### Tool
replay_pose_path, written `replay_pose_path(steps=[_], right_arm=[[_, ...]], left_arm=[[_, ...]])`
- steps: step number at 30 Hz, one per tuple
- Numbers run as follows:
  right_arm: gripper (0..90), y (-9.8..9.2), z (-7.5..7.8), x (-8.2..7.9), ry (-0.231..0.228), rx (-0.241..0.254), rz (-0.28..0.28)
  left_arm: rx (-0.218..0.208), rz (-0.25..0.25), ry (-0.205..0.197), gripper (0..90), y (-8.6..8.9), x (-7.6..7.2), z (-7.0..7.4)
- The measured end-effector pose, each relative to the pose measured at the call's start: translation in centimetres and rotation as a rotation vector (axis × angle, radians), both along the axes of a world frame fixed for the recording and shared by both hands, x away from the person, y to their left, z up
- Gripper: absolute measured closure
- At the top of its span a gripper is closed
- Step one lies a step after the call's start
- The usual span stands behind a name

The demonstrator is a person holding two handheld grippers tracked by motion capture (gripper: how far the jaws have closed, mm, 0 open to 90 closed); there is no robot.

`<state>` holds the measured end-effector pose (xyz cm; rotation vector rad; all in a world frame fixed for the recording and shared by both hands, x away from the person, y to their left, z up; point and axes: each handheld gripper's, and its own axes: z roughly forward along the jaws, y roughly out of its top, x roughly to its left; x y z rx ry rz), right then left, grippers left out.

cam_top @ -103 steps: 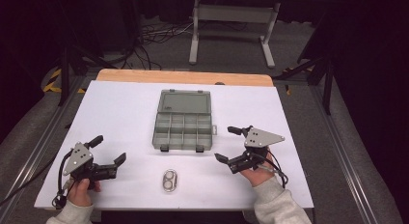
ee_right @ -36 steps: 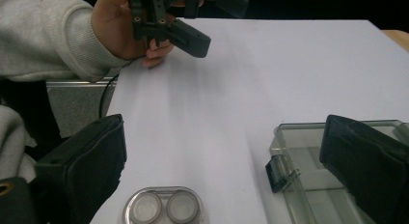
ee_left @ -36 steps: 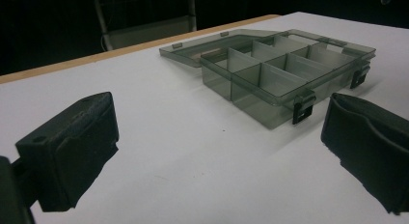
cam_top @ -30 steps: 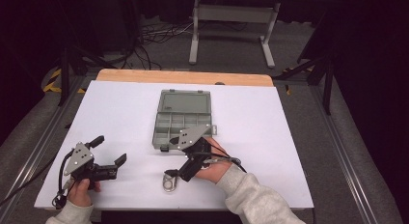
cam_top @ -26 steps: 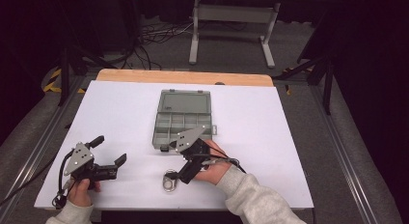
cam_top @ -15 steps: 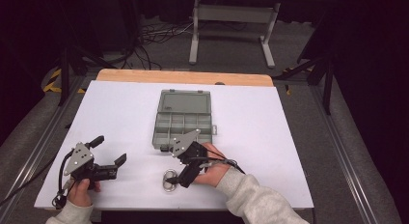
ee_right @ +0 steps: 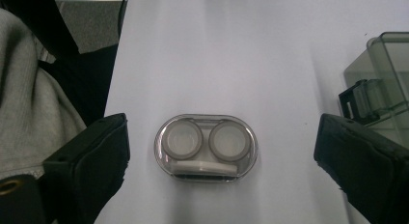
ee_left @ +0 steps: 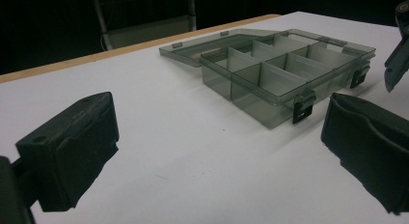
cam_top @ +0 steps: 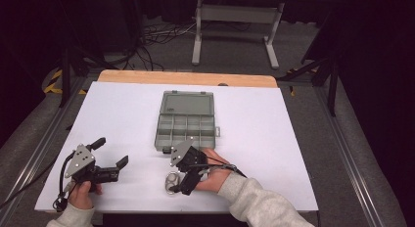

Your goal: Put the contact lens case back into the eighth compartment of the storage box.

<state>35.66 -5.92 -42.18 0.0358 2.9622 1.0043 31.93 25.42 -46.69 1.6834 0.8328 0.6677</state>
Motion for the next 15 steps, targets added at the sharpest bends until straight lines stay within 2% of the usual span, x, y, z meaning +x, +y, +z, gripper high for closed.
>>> replay_pose_path(steps=[2, 5, 15], right_arm=[[6.9, 0.04, -0.07, -0.01, 0.001, -0.005, 0.003], [8.8, 0.28, -0.38, -0.21, 0.004, -0.043, -0.001], [10.1, 0.74, -0.92, -0.48, 0.0, -0.089, 0.015]], left_arm=[[0.001, 0.001, 0.0, 0.4, 0.0, 0.0, 0.0], [0.001, 0.0, 0.0, 0.4, 0.0, 0.0, 0.0], [0.0, -0.002, 0.0, 0.4, -0.02, -0.01, 0.0]])
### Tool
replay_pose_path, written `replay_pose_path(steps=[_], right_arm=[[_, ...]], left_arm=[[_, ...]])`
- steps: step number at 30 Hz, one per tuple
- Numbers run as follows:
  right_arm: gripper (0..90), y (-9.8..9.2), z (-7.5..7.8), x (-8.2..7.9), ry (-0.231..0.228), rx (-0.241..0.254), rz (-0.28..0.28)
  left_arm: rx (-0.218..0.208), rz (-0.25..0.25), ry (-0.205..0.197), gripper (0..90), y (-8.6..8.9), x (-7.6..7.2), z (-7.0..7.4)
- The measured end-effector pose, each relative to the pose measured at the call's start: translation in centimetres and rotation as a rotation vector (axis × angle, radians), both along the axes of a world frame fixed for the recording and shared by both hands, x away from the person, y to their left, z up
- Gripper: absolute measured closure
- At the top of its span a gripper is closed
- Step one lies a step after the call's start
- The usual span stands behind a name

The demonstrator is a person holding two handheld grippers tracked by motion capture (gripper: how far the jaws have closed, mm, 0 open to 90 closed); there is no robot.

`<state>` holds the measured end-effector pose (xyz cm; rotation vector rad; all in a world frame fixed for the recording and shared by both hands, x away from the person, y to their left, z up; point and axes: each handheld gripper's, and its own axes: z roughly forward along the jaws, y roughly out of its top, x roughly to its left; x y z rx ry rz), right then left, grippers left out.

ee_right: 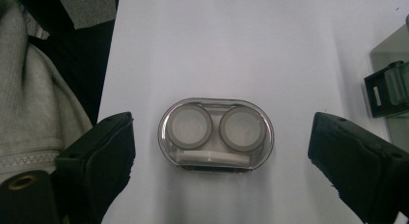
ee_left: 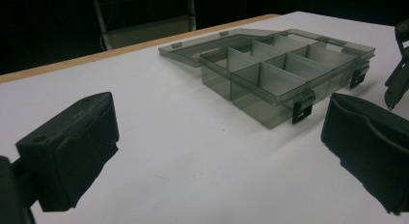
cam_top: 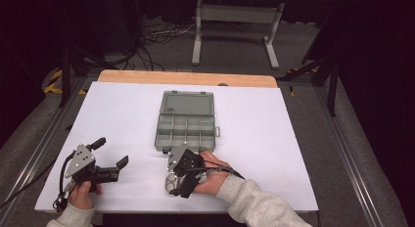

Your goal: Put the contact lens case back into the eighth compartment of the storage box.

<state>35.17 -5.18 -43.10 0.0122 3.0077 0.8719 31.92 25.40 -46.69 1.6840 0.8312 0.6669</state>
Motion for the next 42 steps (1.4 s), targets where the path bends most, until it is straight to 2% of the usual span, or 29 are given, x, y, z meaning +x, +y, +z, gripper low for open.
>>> replay_pose_path(steps=[20, 30, 42], right_arm=[[18.6, 1.0, -1.5, 0.0, -0.002, -0.07, -0.025], [25.9, 1.3, -1.9, -0.3, -0.003, -0.078, -0.024], [26.4, 1.4, -1.9, -0.4, -0.014, -0.083, -0.027]], left_arm=[[-0.004, 0.0, 0.002, 0.4, -0.1, 0.0, 0.0], [-0.004, -0.001, -0.005, 0.4, 0.0, 0.0, 0.0], [-0.001, -0.001, -0.004, 0.4, 0.0, 0.0, 0.0]])
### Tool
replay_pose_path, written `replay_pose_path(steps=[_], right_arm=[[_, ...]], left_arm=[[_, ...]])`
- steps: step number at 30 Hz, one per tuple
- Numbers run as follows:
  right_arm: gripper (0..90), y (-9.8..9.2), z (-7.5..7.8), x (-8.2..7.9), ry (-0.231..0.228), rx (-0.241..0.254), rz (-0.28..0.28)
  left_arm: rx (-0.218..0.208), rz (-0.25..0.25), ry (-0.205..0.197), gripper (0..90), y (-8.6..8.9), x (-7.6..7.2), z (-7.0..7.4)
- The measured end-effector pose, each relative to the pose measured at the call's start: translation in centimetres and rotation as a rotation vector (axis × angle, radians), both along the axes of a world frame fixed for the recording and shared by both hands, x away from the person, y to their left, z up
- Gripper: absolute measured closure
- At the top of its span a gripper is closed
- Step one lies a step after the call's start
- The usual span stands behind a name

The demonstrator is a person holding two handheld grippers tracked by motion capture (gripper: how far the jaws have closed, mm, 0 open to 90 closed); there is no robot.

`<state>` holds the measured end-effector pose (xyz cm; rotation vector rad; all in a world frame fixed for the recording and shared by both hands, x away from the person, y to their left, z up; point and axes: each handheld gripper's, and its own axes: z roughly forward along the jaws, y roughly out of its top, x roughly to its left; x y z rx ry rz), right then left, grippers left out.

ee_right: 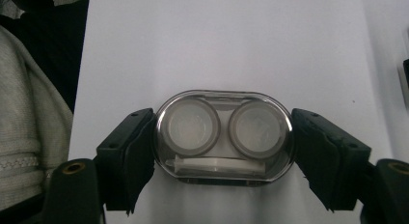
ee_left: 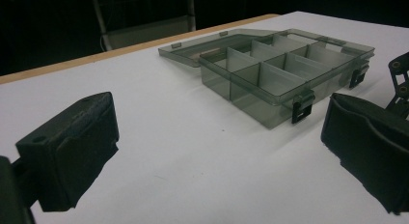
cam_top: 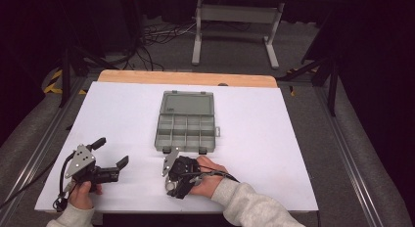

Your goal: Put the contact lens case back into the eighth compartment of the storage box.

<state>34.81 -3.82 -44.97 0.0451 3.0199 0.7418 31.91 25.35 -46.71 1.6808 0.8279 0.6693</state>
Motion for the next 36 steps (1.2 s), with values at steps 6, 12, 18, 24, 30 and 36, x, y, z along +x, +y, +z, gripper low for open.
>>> replay_pose_path(steps=[6, 12, 18, 24, 30, 36], right_arm=[[26.4, -0.2, 0.4, 0.0, -0.003, 0.012, 0.002], [26.4, -0.4, 1.0, 0.0, -0.018, 0.028, 0.002], [26.4, -0.7, 2.1, 0.1, -0.033, 0.051, 0.001], [26.4, -1.0, 2.9, 0.2, -0.046, 0.077, 0.004], [26.4, -1.5, 3.5, 0.4, -0.056, 0.113, -0.005], [26.4, -2.1, 4.4, 0.3, -0.076, 0.178, -0.001]], left_arm=[[-0.002, 0.002, 0.001, 0.4, 0.0, 0.0, 0.0], [0.0, 0.0, 0.002, 0.4, 0.0, 0.0, 0.0], [0.0, 0.001, 0.002, 0.4, 0.0, 0.0, 0.0], [-0.002, 0.002, 0.002, 0.4, 0.0, 0.0, 0.0], [-0.002, 0.002, 0.002, 0.4, 0.1, 0.0, 0.0], [-0.002, 0.001, 0.002, 0.4, 0.0, 0.0, 0.0]])
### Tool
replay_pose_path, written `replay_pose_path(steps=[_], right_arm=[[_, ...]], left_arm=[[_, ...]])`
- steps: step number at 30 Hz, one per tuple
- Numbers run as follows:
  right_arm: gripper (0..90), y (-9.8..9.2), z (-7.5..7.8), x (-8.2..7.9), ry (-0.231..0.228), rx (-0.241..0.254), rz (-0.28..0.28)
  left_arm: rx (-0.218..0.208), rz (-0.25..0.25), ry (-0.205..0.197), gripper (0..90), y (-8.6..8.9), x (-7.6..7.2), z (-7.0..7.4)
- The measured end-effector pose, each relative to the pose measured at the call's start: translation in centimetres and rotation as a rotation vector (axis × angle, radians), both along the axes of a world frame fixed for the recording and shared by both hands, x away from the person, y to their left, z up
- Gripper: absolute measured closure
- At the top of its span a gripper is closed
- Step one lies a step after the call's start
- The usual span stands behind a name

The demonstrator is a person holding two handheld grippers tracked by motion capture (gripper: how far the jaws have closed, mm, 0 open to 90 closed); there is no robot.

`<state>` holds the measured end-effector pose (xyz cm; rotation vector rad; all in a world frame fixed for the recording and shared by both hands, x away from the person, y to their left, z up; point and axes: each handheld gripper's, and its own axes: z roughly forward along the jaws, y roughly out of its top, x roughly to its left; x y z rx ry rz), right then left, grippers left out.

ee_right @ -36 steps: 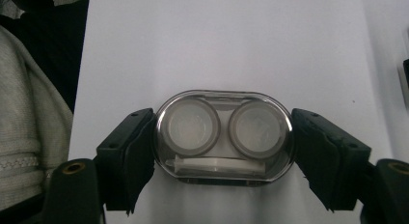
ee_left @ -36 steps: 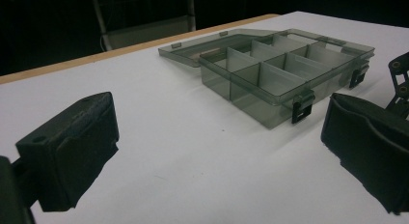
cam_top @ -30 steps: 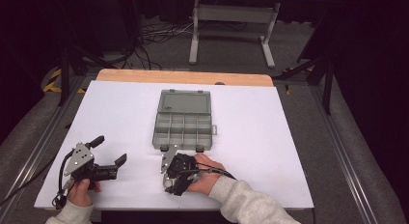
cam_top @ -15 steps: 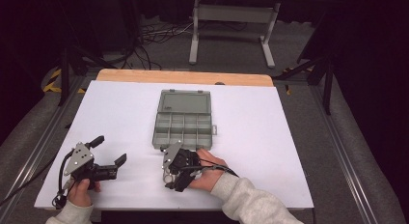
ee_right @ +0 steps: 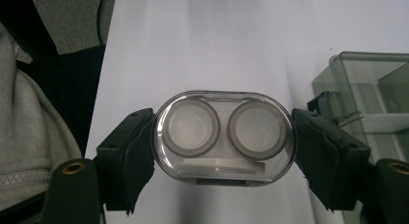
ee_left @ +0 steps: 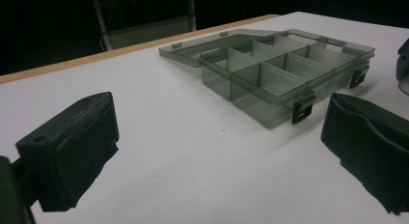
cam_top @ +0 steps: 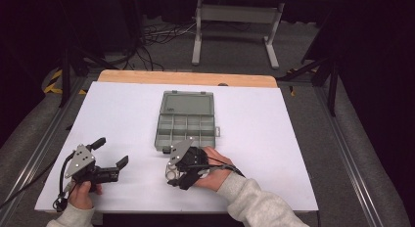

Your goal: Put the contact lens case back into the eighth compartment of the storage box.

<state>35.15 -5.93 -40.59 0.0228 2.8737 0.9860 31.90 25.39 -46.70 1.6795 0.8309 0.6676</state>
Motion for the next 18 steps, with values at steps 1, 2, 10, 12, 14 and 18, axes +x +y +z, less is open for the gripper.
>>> replay_pose_path(steps=[1, 2, 10, 12, 14, 18], right_arm=[[26.4, -0.1, 0.2, 0.0, -0.004, 0.01, 0.001], [26.4, -0.2, 0.3, 0.0, -0.009, 0.022, 0.001], [26.5, -1.0, 1.1, 0.2, -0.015, 0.069, -0.003], [26.4, -1.1, 1.2, 0.3, -0.02, 0.071, -0.001], [26.4, -1.2, 1.4, 0.4, -0.025, 0.074, -0.003], [26.4, -1.5, 1.8, 0.5, -0.036, 0.077, -0.007]], left_arm=[[0.0, 0.0, 0.0, 0.4, 0.0, 0.0, 0.0], [0.0, 0.0, 0.0, 0.4, 0.0, 0.0, 0.0], [0.001, -0.003, -0.001, 0.4, 0.0, 0.0, 0.0], [0.0, -0.001, -0.001, 0.4, 0.0, 0.0, 0.0], [-0.002, -0.001, -0.003, 0.4, 0.0, 0.0, 0.0], [-0.002, -0.003, -0.001, 0.4, 0.0, -0.1, 0.0]])
